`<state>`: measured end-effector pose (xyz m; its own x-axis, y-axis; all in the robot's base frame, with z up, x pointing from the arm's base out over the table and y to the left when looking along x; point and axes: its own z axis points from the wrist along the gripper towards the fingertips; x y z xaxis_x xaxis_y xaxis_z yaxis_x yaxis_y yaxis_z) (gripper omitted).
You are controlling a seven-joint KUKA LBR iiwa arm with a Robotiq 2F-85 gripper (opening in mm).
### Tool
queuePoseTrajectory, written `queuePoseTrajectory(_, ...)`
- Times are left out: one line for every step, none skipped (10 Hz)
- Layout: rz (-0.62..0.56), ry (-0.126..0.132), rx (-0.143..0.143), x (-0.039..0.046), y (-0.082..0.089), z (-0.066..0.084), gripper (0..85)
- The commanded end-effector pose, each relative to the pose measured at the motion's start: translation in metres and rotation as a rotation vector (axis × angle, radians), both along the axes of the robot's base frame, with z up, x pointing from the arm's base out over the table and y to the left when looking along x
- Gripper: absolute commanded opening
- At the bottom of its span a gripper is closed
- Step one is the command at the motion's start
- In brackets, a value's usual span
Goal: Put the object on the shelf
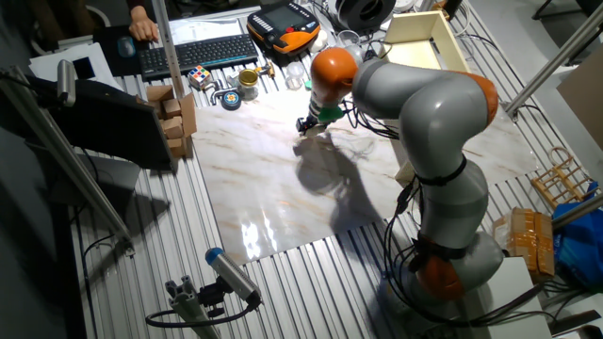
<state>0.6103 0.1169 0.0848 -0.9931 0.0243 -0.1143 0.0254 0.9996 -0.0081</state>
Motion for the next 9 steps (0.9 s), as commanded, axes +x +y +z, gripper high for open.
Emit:
queuePoseTrajectory(-0.005, 0.002, -0.002, -0.002, -0.001, 0.005, 0.0)
queuePoseTrajectory(-0.011, 0.003, -0.01, -0.0056, -0.003, 0.013, 0.0)
queuePoseTrajectory(-0.008, 0.008, -0.015, -0.0081, -0.009, 0.024, 0.0)
queuePoseTrajectory(0.006, 0.017, -0.023, -0.0076, -0.017, 0.031, 0.0)
queuePoseTrajectory(0.016, 0.024, -0.024, -0.0057, -0.026, 0.037, 0.0)
queuePoseTrajectory(0.028, 0.026, -0.028, -0.0039, -0.036, 0.042, 0.0)
queuePoseTrajectory(0.036, 0.029, -0.028, -0.0021, -0.046, 0.047, 0.0)
queuePoseTrajectory(0.037, 0.03, -0.034, -0.002, -0.053, 0.051, 0.0)
queuePoseTrajectory(0.039, 0.04, -0.035, -0.0025, -0.059, 0.055, 0.0)
